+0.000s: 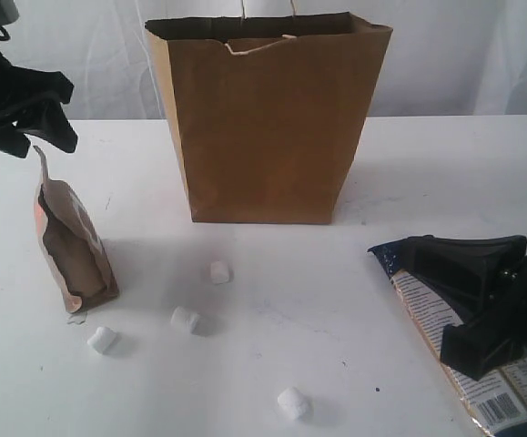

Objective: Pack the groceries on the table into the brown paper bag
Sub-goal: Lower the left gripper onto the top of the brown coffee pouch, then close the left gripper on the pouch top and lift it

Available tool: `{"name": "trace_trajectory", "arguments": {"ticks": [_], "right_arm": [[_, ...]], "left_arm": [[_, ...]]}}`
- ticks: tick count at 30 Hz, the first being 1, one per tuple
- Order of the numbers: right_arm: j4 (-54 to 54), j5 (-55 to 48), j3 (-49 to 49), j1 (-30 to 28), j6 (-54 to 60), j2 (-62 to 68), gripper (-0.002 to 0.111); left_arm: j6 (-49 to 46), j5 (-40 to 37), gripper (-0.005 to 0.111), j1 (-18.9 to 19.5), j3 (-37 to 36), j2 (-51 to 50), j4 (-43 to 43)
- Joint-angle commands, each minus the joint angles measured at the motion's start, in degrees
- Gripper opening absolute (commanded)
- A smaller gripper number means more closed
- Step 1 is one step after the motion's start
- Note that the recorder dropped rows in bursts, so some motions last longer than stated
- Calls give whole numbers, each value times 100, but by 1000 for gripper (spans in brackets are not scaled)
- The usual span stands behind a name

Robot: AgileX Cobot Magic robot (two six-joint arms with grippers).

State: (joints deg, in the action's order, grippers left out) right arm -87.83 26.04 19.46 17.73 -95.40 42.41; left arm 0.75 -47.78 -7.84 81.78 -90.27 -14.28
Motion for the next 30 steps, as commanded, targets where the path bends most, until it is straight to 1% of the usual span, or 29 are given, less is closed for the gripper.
{"name": "trace_trajectory", "arguments": {"ticks": [1,5,10,23,25,26,30], "right_arm": [[-68,-14,-16,19,-40,6,0],[-68,-3,-16,19,-40,6,0],[-68,21,-16,19,-96,6,0],[-68,21,-16,19,-96,6,0],[-68,21,-16,19,-96,6,0],[-68,33,-16,19,-96,6,0],[-68,86,-16,19,-108,6,0]], "left_arm": [[95,-291,65,-28,115,-188,24],[124,-339,65,-28,115,-353,55],[292,-352,65,-28,115,-417,415],[349,-380,63,-28,91,-797,439],[349,-430,57,-28,91,-827,439],[349,-458,50,-28,91,-831,462],[326,-618,18,-28,91,-841,548]]}}
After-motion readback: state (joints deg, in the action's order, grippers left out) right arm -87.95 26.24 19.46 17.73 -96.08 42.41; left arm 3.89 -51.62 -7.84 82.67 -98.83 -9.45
